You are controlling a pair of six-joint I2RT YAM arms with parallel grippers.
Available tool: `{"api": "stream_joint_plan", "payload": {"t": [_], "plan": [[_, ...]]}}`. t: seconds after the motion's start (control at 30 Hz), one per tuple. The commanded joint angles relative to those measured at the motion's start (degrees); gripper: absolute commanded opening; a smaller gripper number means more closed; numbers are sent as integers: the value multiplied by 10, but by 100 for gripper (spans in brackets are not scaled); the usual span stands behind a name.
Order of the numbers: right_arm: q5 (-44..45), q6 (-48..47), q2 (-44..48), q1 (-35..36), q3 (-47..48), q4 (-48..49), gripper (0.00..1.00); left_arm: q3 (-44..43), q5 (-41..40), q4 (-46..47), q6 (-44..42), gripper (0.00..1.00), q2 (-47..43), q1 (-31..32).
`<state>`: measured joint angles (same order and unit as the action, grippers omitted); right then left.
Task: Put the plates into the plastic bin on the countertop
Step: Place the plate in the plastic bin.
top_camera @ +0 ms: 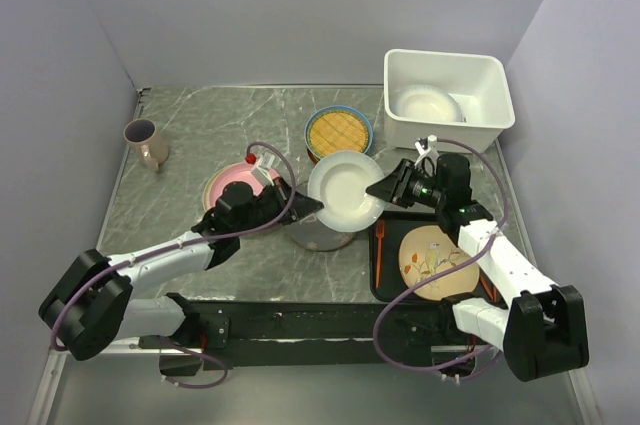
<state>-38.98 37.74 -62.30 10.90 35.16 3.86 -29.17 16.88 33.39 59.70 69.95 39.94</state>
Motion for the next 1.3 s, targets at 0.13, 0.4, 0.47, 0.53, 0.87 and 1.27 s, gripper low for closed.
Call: {"api": "stream_joint_plan", "payload": {"t": [0.13, 0.4, 0.47, 0.53, 0.87, 1.27], "plan": [[-29, -6, 23, 5, -4, 30, 0, -22, -5, 34, -19, 1, -16, -2], [-29, -12, 28, 4, -2, 25, 0, -31, -46, -28, -53, 3, -28, -4], [-33, -11, 27, 4, -2, 26, 0, -35, -55, -43, -63, 9, -30, -4], [-35, -10, 27, 4, -1, 28, 0, -40, -69, -63, -75, 15, -33, -4], [-29, -17, 31, 5, 11, 10, 0, -75, -157, -179, -126, 76, -39, -4], [-17, -21, 12, 4, 15, 5, 0, -82, -323, -306, -120, 95, -81, -4]]}}
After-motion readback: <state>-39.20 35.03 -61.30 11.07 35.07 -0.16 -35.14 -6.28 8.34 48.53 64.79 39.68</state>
